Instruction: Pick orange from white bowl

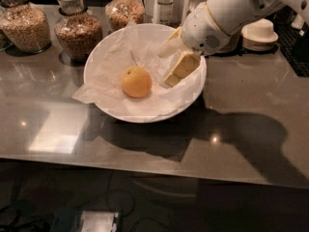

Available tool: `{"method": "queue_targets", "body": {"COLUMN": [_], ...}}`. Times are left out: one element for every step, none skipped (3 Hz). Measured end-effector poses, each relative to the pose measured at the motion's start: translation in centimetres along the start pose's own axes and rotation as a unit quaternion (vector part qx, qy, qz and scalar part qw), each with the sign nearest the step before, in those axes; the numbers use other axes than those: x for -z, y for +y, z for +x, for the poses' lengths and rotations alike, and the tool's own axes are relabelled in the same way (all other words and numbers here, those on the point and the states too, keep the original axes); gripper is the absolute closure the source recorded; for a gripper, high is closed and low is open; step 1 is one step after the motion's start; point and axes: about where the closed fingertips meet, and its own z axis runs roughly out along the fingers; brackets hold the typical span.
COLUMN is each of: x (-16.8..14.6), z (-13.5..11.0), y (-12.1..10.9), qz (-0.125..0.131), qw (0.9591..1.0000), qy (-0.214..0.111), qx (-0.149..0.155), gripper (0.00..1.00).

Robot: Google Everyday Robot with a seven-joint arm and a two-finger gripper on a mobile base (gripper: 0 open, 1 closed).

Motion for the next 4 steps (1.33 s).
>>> {"method": "queue_targets", "body": {"x": [-1.87,-1.91,-1.92,-1.93], "z": [0.27,0.25,0.25,0.24], "y": [-0.05,-0.06,-0.06,-0.05], "qz": [-0.012,-0.012,-0.012,-0.012], "qw": [0.9997,0.9997,0.9997,0.9997], "qy": [0.017,0.017,0.017,0.017], "qx": [-0.011,-0.011,-0.011,-0.011], "gripper": [0.36,0.33,0.32,0.36]}}
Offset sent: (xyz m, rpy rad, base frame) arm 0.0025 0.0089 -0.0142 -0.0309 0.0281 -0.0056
